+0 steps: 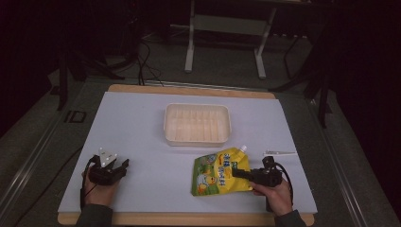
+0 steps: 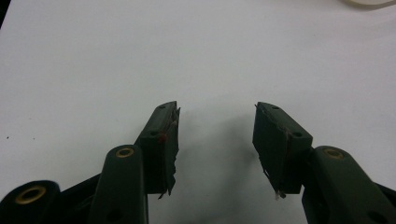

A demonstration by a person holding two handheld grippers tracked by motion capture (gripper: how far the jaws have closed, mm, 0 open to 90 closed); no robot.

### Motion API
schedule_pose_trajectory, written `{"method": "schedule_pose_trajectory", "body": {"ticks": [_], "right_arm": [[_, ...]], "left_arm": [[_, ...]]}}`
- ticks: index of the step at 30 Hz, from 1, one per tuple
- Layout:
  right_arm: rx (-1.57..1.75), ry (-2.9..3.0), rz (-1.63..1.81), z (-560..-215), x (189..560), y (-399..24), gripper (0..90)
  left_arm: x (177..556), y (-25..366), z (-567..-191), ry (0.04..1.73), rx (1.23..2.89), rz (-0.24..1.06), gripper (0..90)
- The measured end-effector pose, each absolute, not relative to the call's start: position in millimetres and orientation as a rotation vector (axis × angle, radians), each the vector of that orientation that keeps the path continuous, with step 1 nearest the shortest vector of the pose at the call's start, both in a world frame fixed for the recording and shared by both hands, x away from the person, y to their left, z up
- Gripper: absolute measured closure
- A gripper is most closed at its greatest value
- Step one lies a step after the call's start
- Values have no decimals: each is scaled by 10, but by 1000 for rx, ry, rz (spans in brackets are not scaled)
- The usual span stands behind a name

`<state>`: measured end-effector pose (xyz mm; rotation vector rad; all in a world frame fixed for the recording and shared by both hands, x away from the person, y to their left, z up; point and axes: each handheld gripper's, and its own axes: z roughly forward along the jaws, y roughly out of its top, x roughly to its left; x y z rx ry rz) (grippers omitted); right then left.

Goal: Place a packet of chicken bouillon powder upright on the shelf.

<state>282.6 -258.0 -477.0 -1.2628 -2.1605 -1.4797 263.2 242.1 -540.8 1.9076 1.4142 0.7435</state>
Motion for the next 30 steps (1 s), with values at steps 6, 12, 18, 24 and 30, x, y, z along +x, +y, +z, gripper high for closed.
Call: {"method": "schedule_pose_trajectory", "body": {"ticks": [6,12,18,24,30], "right_arm": [[-1202,-2194,-1528,-4728,2803,-2538,900],[-1169,-2203,-1569,-4680,2803,-2511,900],[-1121,-2223,-1619,-4589,2813,-2482,900],[-1089,-2267,-1641,-4513,2830,-2450,900],[-1058,-2332,-1671,-4431,2827,-2434,900]], "left_arm": [[2630,2428,-5406,1417,1897,743,500],[2631,2430,-5405,1415,1894,741,500],[2637,2439,-5404,1415,1886,743,501],[2638,2436,-5403,1411,1884,747,501],[2637,2432,-5398,1405,1892,751,501]]}}
